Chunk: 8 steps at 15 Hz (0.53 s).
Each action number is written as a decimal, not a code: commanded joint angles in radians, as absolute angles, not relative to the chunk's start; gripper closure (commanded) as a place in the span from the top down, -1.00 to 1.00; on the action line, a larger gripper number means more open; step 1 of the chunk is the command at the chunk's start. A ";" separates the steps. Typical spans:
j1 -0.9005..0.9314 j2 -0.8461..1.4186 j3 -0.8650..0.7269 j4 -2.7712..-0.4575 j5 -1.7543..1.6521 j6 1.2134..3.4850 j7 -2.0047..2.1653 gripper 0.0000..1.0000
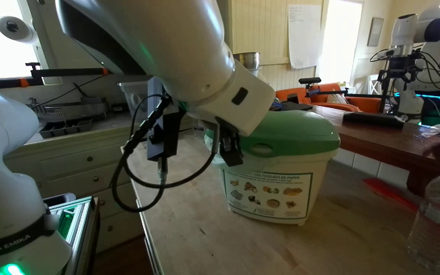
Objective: Open the trash can then remove the contents inside
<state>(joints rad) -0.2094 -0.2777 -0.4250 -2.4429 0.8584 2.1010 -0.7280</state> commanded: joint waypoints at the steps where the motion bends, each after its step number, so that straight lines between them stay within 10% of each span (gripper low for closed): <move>1: -0.220 -0.283 -0.413 -2.440 0.923 2.089 -0.798 1.00; 8: -0.233 -0.327 -0.396 -2.452 0.931 2.095 -0.859 1.00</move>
